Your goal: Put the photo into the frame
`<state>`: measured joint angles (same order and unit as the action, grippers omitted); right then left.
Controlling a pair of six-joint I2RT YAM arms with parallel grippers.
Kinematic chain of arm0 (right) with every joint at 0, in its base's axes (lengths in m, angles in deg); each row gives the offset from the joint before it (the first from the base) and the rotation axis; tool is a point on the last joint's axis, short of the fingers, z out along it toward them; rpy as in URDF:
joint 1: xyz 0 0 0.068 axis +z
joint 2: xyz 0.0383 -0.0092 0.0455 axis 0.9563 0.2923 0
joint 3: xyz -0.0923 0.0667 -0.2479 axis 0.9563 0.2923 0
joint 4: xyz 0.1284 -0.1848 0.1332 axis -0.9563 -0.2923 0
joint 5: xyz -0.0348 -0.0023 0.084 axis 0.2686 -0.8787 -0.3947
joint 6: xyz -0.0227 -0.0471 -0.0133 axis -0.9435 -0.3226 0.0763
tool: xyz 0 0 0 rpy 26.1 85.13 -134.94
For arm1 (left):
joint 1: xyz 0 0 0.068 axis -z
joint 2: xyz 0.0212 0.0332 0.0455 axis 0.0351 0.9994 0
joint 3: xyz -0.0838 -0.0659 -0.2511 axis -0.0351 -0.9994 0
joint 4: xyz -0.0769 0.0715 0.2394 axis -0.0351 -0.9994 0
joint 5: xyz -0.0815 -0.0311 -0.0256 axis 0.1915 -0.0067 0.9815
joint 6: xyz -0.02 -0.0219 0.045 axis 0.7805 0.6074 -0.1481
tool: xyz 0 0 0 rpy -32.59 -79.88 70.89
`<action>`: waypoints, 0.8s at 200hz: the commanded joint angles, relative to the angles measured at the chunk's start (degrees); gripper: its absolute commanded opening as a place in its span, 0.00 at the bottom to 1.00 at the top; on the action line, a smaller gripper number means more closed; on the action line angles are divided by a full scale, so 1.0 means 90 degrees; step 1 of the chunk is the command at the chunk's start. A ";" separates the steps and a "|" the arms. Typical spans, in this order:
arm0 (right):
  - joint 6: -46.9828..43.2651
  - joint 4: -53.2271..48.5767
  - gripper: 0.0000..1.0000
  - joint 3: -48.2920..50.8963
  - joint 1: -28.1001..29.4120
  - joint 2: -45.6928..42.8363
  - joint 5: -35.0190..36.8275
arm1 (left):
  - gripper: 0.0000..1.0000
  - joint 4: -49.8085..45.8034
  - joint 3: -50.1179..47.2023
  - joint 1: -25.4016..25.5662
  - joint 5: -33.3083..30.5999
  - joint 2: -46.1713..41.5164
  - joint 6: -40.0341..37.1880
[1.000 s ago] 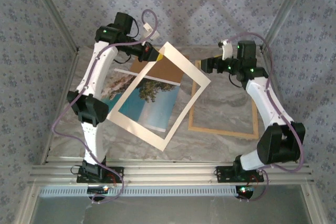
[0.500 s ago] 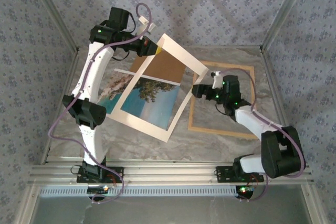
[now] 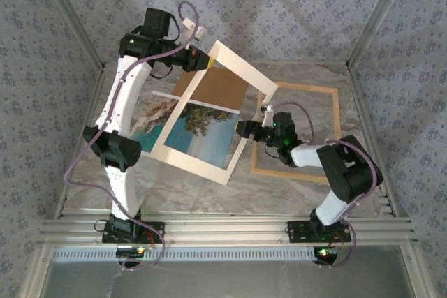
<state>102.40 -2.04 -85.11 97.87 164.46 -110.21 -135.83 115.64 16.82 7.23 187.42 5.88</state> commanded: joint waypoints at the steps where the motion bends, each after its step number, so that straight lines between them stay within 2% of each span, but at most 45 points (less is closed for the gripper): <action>1: 0.0285 0.1117 0.73 0.0198 0.0041 0.0007 -0.0247 | 0.00 0.0278 0.0183 -0.0136 -0.0072 -0.0107 0.0299; 55: 0.0177 0.1223 0.51 0.0326 -0.0057 -0.0345 -0.0413 | 0.00 0.0509 0.0154 -0.0362 -0.0201 0.0017 0.0650; 90: 0.0197 0.1276 0.45 0.0417 -0.0164 -0.0490 -0.0413 | 0.00 0.0606 0.0161 -0.0490 -0.0305 0.0123 0.0840; 128: 0.0207 0.1225 0.32 0.0426 -0.0238 -0.0645 -0.0437 | 0.00 0.0627 0.0158 -0.0559 -0.0529 0.0271 0.0985; 160: 0.0163 0.0958 0.13 0.0398 -0.0377 -0.0859 -0.0448 | 0.00 0.0579 0.0149 -0.0588 -0.0881 0.0381 0.1024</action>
<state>104.50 7.19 -81.64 95.61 159.52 -113.36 -131.11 115.64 11.85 2.07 189.39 13.81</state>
